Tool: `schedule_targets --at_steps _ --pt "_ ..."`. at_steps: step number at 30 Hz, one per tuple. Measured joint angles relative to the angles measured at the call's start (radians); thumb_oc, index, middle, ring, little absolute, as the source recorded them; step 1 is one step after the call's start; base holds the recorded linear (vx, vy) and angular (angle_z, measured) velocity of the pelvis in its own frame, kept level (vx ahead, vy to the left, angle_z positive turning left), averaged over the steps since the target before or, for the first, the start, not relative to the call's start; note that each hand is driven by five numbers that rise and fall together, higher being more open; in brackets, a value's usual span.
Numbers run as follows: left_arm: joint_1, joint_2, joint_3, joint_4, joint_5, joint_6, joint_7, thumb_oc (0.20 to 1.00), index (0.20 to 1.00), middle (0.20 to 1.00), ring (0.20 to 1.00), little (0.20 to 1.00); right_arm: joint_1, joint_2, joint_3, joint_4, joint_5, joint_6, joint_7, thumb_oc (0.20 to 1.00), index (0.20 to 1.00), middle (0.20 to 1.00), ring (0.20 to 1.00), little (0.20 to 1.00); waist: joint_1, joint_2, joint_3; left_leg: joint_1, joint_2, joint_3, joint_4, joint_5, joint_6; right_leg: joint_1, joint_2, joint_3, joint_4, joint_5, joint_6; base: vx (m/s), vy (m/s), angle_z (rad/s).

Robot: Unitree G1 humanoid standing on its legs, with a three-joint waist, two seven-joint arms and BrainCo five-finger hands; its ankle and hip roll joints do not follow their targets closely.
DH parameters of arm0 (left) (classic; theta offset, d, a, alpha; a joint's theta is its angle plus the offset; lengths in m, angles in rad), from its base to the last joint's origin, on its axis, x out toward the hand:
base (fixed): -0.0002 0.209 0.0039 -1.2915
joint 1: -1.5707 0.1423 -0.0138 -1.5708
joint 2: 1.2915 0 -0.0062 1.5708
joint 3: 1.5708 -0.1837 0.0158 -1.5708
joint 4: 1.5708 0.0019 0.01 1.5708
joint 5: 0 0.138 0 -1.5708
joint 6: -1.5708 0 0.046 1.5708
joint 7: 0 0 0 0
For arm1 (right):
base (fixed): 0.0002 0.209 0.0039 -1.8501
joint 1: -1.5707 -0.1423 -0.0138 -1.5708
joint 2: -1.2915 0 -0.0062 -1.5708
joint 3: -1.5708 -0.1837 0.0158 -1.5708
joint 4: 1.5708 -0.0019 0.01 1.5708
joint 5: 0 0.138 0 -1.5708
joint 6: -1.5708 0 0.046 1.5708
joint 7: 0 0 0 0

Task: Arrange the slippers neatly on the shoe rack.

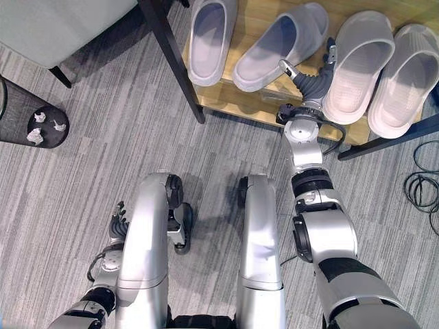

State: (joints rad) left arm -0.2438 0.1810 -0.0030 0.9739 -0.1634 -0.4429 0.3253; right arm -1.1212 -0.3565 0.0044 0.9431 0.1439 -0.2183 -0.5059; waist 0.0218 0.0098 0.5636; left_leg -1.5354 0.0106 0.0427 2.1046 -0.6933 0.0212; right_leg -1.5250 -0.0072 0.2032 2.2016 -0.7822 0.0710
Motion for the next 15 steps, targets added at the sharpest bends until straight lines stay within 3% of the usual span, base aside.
schedule_targets --at_steps 7,15 --pt "0.049 -0.015 -0.036 -0.001 0.000 0.002 -0.018 1.000 1.000 1.000 1.000 1.000 -0.211 -0.052 0.168 0.204 0.099 0.019 0.083 1.000 1.000 1.000 1.000 1.000 0.045 0.006 0.000 -0.002 -0.016 -0.005 0.000 0.007 0.000 0.008 -0.015 -0.005 0.001 -0.003 -0.003 0.03 0.003 0.05" --pt "0.059 -0.015 -0.035 -0.001 0.000 0.005 -0.019 1.000 1.000 1.000 1.000 1.000 -0.216 -0.075 0.166 0.224 0.113 0.050 0.108 1.000 1.000 1.000 1.000 1.000 0.035 0.006 0.000 -0.003 -0.019 -0.005 0.002 0.009 0.001 0.011 -0.015 -0.005 0.001 -0.003 -0.002 0.01 0.003 0.01"
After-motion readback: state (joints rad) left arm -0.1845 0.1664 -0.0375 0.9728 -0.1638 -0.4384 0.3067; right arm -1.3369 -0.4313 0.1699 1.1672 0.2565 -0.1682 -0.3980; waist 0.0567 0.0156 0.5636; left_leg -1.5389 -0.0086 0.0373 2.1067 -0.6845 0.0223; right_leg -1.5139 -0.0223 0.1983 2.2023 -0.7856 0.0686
